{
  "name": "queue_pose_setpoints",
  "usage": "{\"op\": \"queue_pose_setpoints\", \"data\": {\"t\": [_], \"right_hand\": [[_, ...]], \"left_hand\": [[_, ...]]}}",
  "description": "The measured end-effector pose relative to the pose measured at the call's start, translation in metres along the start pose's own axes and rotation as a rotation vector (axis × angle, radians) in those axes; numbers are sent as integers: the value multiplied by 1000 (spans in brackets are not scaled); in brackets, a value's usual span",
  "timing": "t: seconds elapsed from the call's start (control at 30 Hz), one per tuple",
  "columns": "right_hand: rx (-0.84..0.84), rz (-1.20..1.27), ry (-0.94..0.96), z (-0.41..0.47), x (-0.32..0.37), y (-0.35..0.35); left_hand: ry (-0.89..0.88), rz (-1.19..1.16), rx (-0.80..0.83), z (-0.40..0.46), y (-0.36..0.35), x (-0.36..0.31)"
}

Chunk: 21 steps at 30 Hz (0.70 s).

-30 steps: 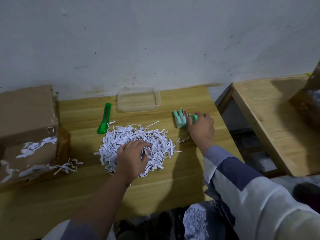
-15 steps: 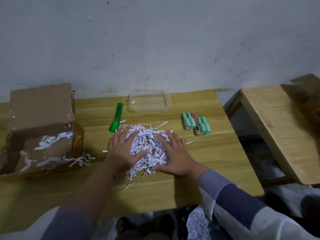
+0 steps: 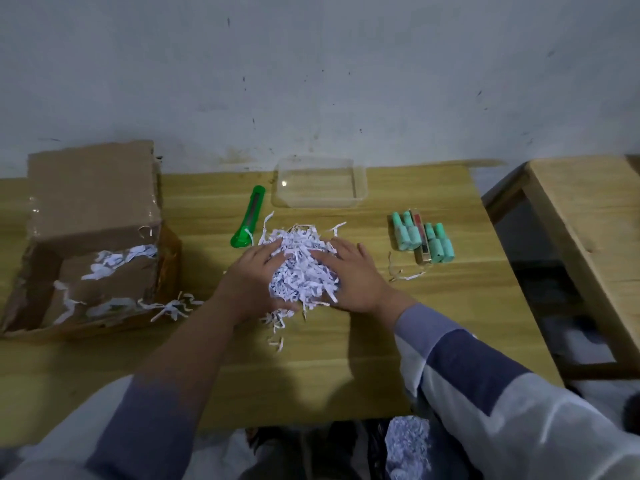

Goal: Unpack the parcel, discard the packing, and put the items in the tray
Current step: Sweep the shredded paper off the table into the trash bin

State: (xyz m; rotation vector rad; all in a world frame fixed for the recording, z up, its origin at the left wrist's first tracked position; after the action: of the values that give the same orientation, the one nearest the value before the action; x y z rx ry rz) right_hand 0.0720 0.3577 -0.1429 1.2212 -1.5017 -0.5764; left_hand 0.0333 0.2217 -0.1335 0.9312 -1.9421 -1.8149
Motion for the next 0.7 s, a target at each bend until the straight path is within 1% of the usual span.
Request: {"op": "queue_pose_setpoints", "data": {"t": [0.07, 0.1, 0.17, 0.23, 0.3, 0.4, 0.5, 0.7], "right_hand": [[-128, 39, 28, -8, 4, 4], [-162, 66, 44, -13, 8, 4], [-204, 104, 94, -21, 17, 4], [-215, 165, 95, -29, 18, 4], [-223, 229, 45, -41, 13, 4], [-259, 309, -35, -68, 7, 4], [-335, 399, -91, -106, 12, 8], [-533, 459, -284, -204, 17, 11]], "left_hand": [[0, -57, -53, -1, 5, -3], [2, -86, -67, -4, 6, -6], [19, -160, -81, -9, 6, -14], [52, -256, -68, -13, 6, -19], [88, -342, -15, -14, 1, -22], [81, -378, 23, -19, 2, -36], [24, -417, -5, -26, 11, -61], [-116, -483, 37, -41, 16, -130]]}}
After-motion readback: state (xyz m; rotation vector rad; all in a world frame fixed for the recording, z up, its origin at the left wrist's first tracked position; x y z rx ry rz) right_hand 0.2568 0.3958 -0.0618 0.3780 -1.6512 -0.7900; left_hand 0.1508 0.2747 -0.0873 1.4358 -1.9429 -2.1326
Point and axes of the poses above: each hand's wrist, its own z-axis towards the middle knuckle, its own y-axis out of the back of the hand, x = y × z, the point moved 9 cm from there along z, towards the middle knuckle, and after that the axes turned 11 degrees about x, right-handed, at the moved point
